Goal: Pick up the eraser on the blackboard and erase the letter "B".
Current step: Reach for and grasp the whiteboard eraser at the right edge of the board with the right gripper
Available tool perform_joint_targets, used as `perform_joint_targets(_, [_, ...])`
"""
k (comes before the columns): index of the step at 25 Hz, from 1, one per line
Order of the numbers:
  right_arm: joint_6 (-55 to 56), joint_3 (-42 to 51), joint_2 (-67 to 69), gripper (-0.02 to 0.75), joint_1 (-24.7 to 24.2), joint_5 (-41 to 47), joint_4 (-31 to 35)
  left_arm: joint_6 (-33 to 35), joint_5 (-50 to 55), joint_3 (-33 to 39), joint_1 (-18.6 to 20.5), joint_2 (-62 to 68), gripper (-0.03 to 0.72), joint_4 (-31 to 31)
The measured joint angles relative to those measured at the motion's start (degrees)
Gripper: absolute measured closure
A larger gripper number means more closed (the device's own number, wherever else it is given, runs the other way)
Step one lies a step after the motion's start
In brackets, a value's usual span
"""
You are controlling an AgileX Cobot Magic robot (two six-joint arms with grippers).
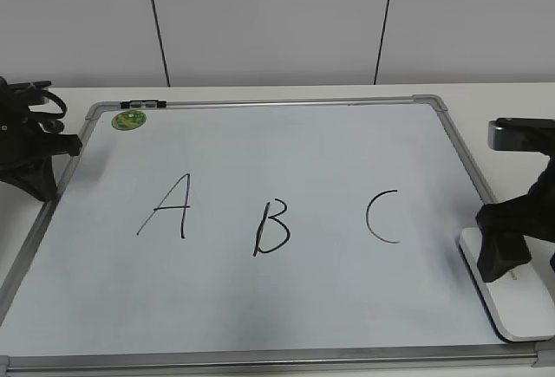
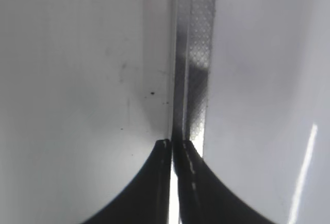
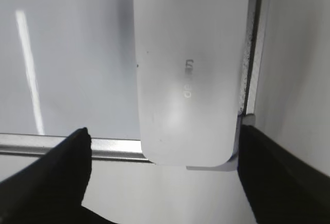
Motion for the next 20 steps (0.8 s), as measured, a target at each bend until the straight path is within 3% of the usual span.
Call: perform_joint_targets(20, [4.74,-3.34,9.42,0.087,0.00,-4.24,-4.75,0.00,0.00,0.00,0.00,0.00,0.680,-0.20])
